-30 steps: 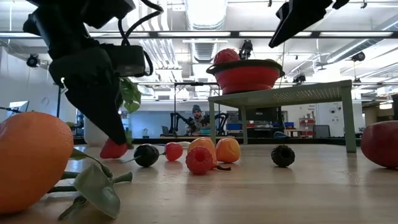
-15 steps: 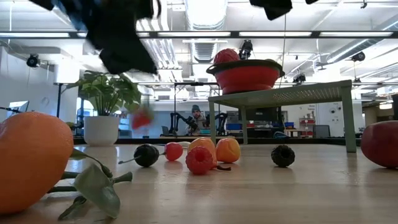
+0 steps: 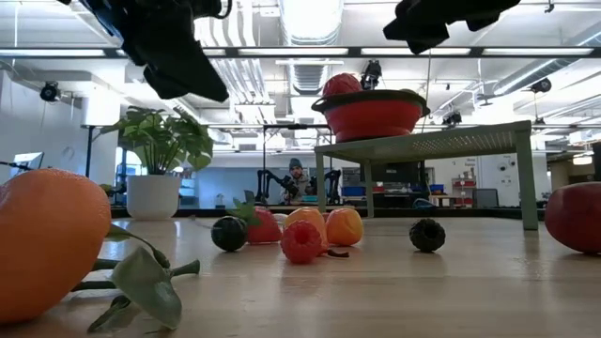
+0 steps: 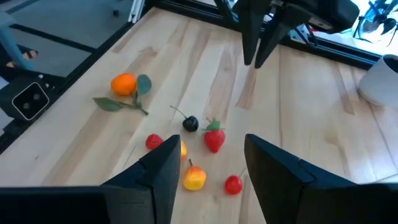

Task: Pick & Place Fruit
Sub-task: Put the strawberry into the red gray colander on the shelf

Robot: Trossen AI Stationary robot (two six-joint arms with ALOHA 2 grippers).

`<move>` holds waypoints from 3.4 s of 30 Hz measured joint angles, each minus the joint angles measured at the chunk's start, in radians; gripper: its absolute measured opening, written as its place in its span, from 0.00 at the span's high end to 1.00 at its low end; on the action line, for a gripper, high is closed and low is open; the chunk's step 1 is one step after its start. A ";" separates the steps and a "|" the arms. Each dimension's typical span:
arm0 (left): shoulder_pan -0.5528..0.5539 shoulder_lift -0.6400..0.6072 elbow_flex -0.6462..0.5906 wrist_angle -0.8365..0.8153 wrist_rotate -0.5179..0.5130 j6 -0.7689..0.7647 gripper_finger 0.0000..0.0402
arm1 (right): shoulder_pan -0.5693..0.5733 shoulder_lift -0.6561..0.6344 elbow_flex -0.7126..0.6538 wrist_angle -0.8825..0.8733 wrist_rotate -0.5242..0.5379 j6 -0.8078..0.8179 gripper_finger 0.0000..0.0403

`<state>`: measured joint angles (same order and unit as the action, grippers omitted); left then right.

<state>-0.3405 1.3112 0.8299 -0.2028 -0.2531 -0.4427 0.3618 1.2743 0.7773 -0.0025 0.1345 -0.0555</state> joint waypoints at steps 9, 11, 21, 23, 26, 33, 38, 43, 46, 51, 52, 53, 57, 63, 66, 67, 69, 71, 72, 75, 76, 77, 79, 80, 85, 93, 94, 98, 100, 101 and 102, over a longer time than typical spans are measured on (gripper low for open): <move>0.001 0.052 0.000 0.004 -0.037 -0.001 0.66 | 0.000 0.000 0.000 -0.003 0.026 0.002 0.55; 0.002 0.065 0.002 0.012 -0.037 -0.005 0.57 | 0.000 0.000 0.000 -0.004 0.026 0.004 0.54; 0.001 0.169 0.010 0.116 -0.037 -0.063 0.35 | 0.000 -0.001 0.000 -0.028 0.026 0.022 0.56; 0.001 0.193 0.016 0.120 -0.035 -0.063 0.35 | 0.000 -0.001 0.000 -0.043 0.026 0.028 0.57; 0.001 0.224 0.027 0.137 -0.035 -0.073 0.35 | 0.000 -0.001 0.000 -0.057 0.026 0.030 0.59; -0.001 0.309 0.067 0.146 -0.034 -0.094 0.35 | 0.000 -0.008 0.000 -0.127 0.118 0.036 0.55; -0.001 0.367 0.099 0.141 -0.012 -0.106 0.35 | -0.001 -0.014 0.000 -0.199 0.181 0.098 0.51; -0.002 0.409 0.112 0.142 -0.007 -0.137 0.35 | -0.001 -0.017 0.000 -0.237 0.183 0.132 0.50; -0.001 0.422 0.113 0.143 -0.007 -0.158 0.35 | -0.003 -0.018 0.000 -0.235 0.183 0.128 0.50; -0.002 0.452 0.114 0.142 -0.007 -0.184 0.35 | -0.003 -0.018 0.000 -0.235 0.187 0.110 0.54; -0.002 0.460 0.114 0.142 -0.007 -0.186 0.35 | -0.003 -0.018 0.000 -0.234 0.189 0.109 0.55; -0.001 0.468 0.114 0.143 -0.007 -0.187 0.35 | -0.003 -0.018 0.000 -0.235 0.196 0.107 0.56; -0.001 0.492 0.114 0.143 -0.009 -0.189 0.35 | -0.004 -0.018 0.000 -0.234 0.207 0.104 0.57; -0.002 0.495 0.114 0.145 -0.023 -0.191 0.36 | -0.010 -0.018 0.000 -0.236 0.207 0.104 0.56; 0.000 0.496 0.114 0.143 -0.030 -0.188 0.38 | -0.013 -0.018 0.000 -0.235 0.207 0.105 0.55; 0.000 0.498 0.114 0.143 -0.038 -0.188 0.39 | -0.014 -0.018 0.000 -0.236 0.208 0.105 0.54; 0.001 0.500 0.114 0.142 -0.051 -0.182 0.43 | -0.016 -0.018 0.000 -0.236 0.208 0.102 0.54; 0.004 0.501 0.114 0.142 -0.057 -0.179 0.46 | -0.018 -0.018 0.000 -0.236 0.208 0.101 0.54; 0.007 0.501 0.114 0.142 -0.058 -0.179 0.49 | -0.018 -0.018 0.000 -0.236 0.208 0.101 0.54; 0.013 0.501 0.114 0.139 -0.058 -0.179 0.55 | -0.019 -0.018 0.000 -0.236 0.208 0.101 0.56; 0.014 0.501 0.114 0.137 -0.058 -0.179 0.58 | -0.019 -0.018 0.000 -0.236 0.208 0.101 0.57; 0.017 0.499 0.114 0.132 -0.054 -0.176 0.60 | -0.018 -0.018 0.000 -0.235 0.208 0.101 0.58; 0.023 0.488 0.114 0.121 -0.033 -0.171 0.63 | -0.018 -0.018 0.000 -0.234 0.208 0.101 0.59; 0.026 0.482 0.114 0.118 -0.026 -0.171 0.64 | -0.018 -0.018 0.000 -0.233 0.208 0.101 0.59; 0.031 0.417 0.114 0.120 -0.021 -0.170 0.62 | -0.018 -0.018 0.000 -0.213 0.200 0.101 0.56; 0.071 0.320 0.114 0.195 0.025 -0.134 0.62 | 0.003 0.046 0.001 -0.055 0.128 -0.068 0.50; 0.080 0.316 0.114 0.217 0.050 -0.126 0.62 | 0.003 0.057 0.002 -0.031 0.127 -0.093 0.50; 0.125 0.311 0.113 0.316 0.173 -0.097 0.63 | 0.007 0.097 0.011 -0.017 0.127 -0.184 0.48; 0.150 0.310 0.113 0.362 0.219 -0.086 0.61 | 0.010 0.105 0.020 -0.017 0.127 -0.180 0.47; 0.163 0.310 0.113 0.375 0.239 -0.081 0.61 | 0.012 0.110 0.026 -0.018 0.128 -0.177 0.46; 0.174 0.310 0.113 0.387 0.258 -0.078 0.61 | 0.014 0.115 0.037 -0.016 0.131 -0.177 0.46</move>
<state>-0.1661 1.6207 0.9428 0.1841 0.0045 -0.5209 0.3756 1.3894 0.8143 -0.0181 0.2651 -0.2321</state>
